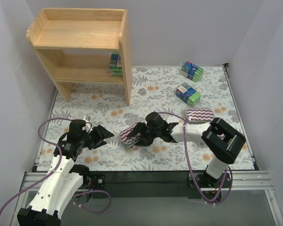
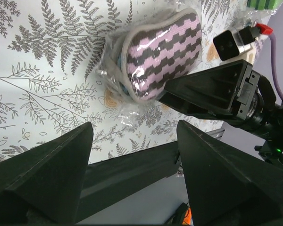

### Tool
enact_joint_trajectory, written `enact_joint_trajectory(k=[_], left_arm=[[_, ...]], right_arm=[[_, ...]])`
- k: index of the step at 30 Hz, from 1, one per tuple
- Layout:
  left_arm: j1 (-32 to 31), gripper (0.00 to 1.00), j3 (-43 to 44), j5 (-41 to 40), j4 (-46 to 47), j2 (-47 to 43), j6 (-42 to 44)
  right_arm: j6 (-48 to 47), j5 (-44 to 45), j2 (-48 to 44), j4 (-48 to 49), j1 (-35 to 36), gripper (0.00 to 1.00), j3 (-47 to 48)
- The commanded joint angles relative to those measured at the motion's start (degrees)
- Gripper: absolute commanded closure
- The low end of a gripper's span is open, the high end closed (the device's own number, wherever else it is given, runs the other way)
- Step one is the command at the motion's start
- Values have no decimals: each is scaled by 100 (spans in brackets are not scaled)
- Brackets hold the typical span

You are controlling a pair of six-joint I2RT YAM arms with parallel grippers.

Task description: Place and organize the cleaning sponges onto the shelf

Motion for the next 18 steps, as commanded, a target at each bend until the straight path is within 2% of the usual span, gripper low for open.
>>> enact_joint_trajectory(k=[1, 4, 8, 12, 15, 18], left_arm=[[-23, 34, -219, 322, -1, -122, -169], [-23, 34, -255, 358, 123, -105, -292], [-40, 34, -299, 464, 666, 193, -354], [-207, 34, -229, 464, 1256, 1008, -328], [-382, 34, -89, 298, 1582, 1546, -276], [-594, 33, 87, 43, 1661, 2048, -232]], right_arm=[[-115, -319, 212, 646, 31, 29, 286], [-423, -425, 107, 795, 40, 29, 252], [-660, -338, -455, 795, 40, 29, -239], [-766, -478, -974, 726, 32, 24, -670], [-792, -549, -1351, 533, 32, 21, -925], [-1117, -268, -1965, -274, 32, 20, -900]])
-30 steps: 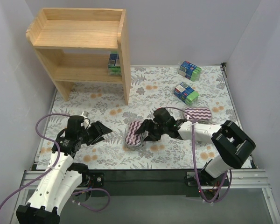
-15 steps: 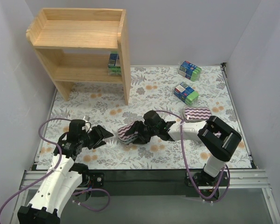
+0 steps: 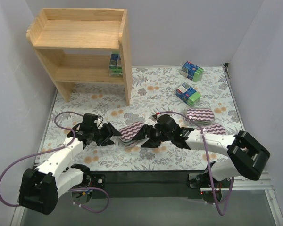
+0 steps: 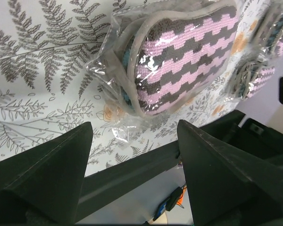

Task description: Place and organize the cleaning sponges onto the shelf

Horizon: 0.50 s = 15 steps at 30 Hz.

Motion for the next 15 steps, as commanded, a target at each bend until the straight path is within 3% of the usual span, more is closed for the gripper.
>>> enact_joint_trajectory(k=[1, 8, 15], left_arm=[[-144, 33, 308, -255, 365, 363, 79], [-310, 33, 378, -369, 857, 890, -44], [-855, 36, 537, -747, 954, 1813, -141]], right_arm=[[-435, 294, -630, -957, 27, 20, -2], [-832, 822, -1728, -2146, 27, 19, -133], [-718, 928, -2458, -2525, 18, 19, -423]])
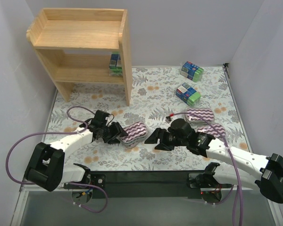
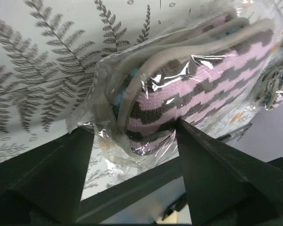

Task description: Place and organize the cleaning sponges onto the shelf

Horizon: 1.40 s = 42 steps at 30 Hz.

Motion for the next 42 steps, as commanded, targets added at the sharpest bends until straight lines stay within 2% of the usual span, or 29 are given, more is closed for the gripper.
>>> enact_joint_trajectory(k=[1, 2, 3, 6, 7, 8, 12, 16, 18, 22, 27, 31, 35, 42], left_arm=[[-187, 40, 185, -343, 169, 293, -47], [-196, 45, 177, -387, 196, 355, -47], [-196, 63, 177, -466, 205, 460, -38], [-196, 85, 168, -589, 196, 487, -20], [-196, 98, 142, -607, 179, 400, -29], [-196, 100, 133, -633, 152, 330, -47], [-196, 100, 124, -765, -137, -214, -134], [-187, 100, 430, -1195, -1250, -1137, -362], [-178, 100, 781, -1617, -1726, -1829, -547], [-152, 100, 1791, -2266, -2920, -2632, -1012], [-143, 100, 3748, -3215, -4047, -2607, -1611], [-143, 100, 4770, -3814, -4865, -2326, -1761], [-143, 100, 5125, -4623, -5183, -2308, -2032], [-143, 100, 5037, -4949, -4411, -1721, -2174]], right_arm=[[-40, 226, -273, -433, 18, 20, -130], [-22, 235, -326, -460, 18, 20, -157], [-22, 253, -439, -469, 18, 20, -166], [-39, 288, -633, -635, 18, 22, -157], [-40, 297, -686, -723, 18, 22, -148], [-48, 323, -747, -785, 18, 23, -140], [-66, 385, -1099, -1048, 18, 23, -78], [-171, 446, -1310, -1382, 1, 23, 71], [-215, 464, -1450, -1523, -8, 24, 150], [-250, 473, -1627, -1717, -43, 24, 221], [-277, 447, -1732, -1840, -96, 24, 291], [-356, 464, -1741, -1963, -131, 24, 440], [-444, 464, -1759, -2086, -166, 24, 563], [-619, 490, -1767, -2305, -254, 24, 783]])
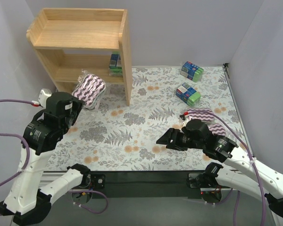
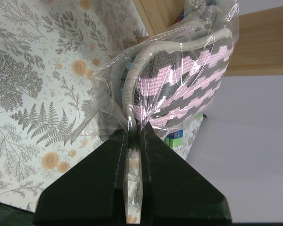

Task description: Place and organize the cleaning sponges onto the shelf

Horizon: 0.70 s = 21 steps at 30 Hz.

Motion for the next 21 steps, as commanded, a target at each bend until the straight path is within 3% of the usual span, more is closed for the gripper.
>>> enact_joint_trajectory(k=[1, 5, 9, 12, 21], left_arm=[[17, 100, 25, -527, 470, 499, -156], [322, 100, 227, -573, 1026, 1035, 176], [1841, 100, 219, 964, 1614, 1440, 450], [2098, 100, 236, 993, 1922, 1519, 511], [2898, 100, -493, 2311, 3303, 2037, 345]], right_arm=[[-202, 156, -98, -210, -57, 24, 340], [-246, 191, -194, -350, -92, 24, 445], [-273, 296, -404, -526, -128, 24, 489], [-273, 358, -571, -614, -145, 24, 446], [-387, 349, -520, -623, -180, 24, 445]])
